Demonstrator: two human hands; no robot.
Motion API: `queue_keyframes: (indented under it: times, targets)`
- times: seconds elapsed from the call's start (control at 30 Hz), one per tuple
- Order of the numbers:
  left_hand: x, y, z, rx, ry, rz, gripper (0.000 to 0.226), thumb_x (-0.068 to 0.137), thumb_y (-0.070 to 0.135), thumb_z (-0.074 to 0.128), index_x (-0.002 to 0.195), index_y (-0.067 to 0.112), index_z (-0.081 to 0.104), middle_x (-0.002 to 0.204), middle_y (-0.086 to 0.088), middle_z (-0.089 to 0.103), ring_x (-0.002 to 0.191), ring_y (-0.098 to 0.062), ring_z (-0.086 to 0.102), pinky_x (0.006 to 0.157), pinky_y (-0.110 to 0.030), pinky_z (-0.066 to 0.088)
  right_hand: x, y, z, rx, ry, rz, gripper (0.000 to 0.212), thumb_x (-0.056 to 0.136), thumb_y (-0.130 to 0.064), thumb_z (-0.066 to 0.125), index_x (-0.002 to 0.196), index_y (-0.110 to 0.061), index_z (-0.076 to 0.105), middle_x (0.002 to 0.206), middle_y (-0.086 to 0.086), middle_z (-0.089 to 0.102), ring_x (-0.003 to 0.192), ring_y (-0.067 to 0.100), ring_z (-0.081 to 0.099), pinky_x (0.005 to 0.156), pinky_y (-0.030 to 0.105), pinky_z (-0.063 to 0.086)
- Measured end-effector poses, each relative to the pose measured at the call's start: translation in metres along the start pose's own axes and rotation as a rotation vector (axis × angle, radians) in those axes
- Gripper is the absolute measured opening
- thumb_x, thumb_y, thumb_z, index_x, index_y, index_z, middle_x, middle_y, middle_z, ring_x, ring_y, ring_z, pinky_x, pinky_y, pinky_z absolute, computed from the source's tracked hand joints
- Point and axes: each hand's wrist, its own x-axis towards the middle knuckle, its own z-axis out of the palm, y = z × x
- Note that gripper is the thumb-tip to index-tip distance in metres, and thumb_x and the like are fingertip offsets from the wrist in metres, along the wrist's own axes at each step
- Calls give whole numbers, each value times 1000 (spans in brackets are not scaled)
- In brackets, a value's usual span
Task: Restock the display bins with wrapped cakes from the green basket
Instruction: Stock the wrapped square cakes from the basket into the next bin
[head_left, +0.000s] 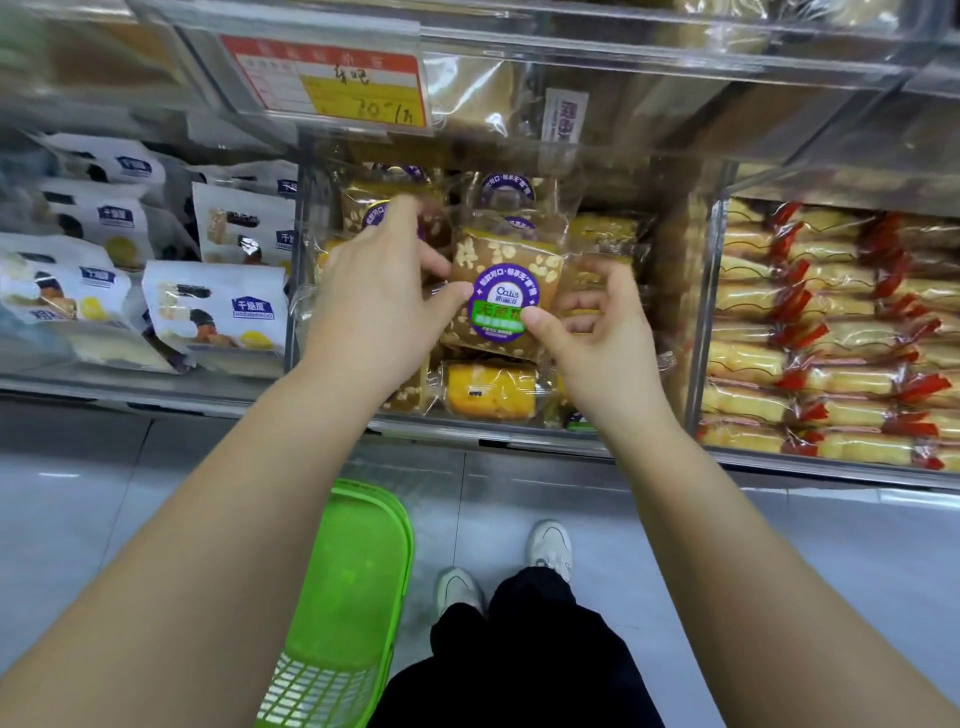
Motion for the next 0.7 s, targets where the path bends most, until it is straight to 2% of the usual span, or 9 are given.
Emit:
queue_keyframes:
  times: [0.1,0.2,0.33,0.4,0.5,0.63,0.7]
  targets:
    - [-5,-4,5,81,24,72,56,80,28,69,131,21,44,86,9,62,101,-20,53,96,-42,36,-7,0,4,-32,14,-69,49,84,-23,66,128,-24,44,103,-13,53,88,-6,53,72,14,49]
    - [-6,-10,9,193,61,121,49,79,30,69,124,21,52,97,2,60,107,-24,48,95,-41,33,-13,1,8,-110,-42,-133,57,82,-21,68,132,-24,40,117,-9,47,92,-6,51,80,16,49]
    - [-9,-13,16,267,60,105,44,80,32,64,122,21,53,108,-3,60,112,-25,46,95,-38,31,-11,6,13,-203,-35,-156,63,78,-21,72,133,-21,40,125,-1,51,104,9,53,87,33,52]
    - [-7,-13,17,275,57,94,41,80,31,62,119,21,55,107,-3,60,112,-24,46,94,-38,31,-9,7,14,-207,-45,-149,62,78,-22,72,132,-21,41,123,-2,51,101,6,54,85,28,53]
    - [-6,-17,16,259,72,102,37,82,28,61,118,19,59,106,-4,59,109,-25,47,93,-39,33,-10,9,7,-124,-99,-92,59,80,-24,71,132,-26,43,111,-11,51,92,-5,54,72,7,48]
    - [-8,-22,13,107,95,126,38,84,32,63,119,18,60,110,-4,49,108,-22,47,89,-36,38,-16,12,-5,9,-115,-13,50,85,-22,65,132,-26,46,107,-14,55,99,-1,56,81,13,48]
    - [-13,-23,5,-113,134,166,32,86,28,62,117,19,61,108,3,47,105,-9,47,90,-20,38,-29,14,-19,40,-67,1,43,86,-22,63,127,-28,50,107,-13,57,96,-4,57,81,13,49]
